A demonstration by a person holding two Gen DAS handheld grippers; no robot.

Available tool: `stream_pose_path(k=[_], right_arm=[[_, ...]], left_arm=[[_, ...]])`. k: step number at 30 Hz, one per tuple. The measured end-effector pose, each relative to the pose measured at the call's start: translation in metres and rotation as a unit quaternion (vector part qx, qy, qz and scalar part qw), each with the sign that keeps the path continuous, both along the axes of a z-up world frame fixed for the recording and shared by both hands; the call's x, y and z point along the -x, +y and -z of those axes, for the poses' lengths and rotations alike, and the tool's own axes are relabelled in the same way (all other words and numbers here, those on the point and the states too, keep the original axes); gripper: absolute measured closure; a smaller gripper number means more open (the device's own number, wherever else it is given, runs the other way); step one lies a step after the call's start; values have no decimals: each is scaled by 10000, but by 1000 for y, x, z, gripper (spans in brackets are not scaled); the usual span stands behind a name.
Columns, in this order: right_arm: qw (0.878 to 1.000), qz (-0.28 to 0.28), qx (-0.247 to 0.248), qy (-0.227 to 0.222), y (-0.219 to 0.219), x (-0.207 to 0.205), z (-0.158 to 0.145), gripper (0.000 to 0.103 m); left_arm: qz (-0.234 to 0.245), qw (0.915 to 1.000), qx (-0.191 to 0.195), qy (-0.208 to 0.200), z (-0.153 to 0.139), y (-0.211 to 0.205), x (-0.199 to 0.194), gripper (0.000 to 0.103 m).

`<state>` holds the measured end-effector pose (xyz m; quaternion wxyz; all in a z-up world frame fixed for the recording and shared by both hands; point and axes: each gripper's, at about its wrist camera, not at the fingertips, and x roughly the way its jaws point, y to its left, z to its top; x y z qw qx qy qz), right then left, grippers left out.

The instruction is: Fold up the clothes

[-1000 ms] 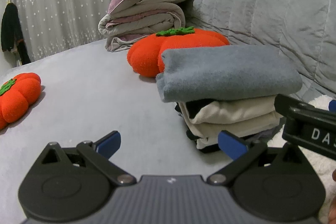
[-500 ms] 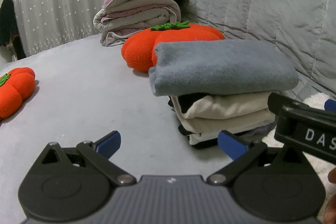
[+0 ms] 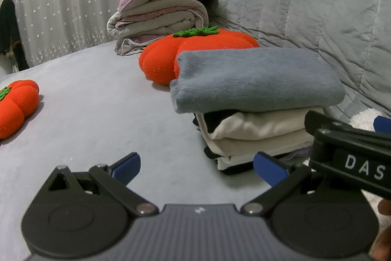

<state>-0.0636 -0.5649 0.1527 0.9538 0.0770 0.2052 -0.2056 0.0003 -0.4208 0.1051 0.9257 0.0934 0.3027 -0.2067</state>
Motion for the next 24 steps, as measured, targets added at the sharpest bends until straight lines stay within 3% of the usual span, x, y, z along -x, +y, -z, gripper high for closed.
stream_pose_path(k=[24], right_arm=[[10000,-45,66,51,5,-2,0,0]], left_arm=[[2,10000,34,59,1,2,-2,0]])
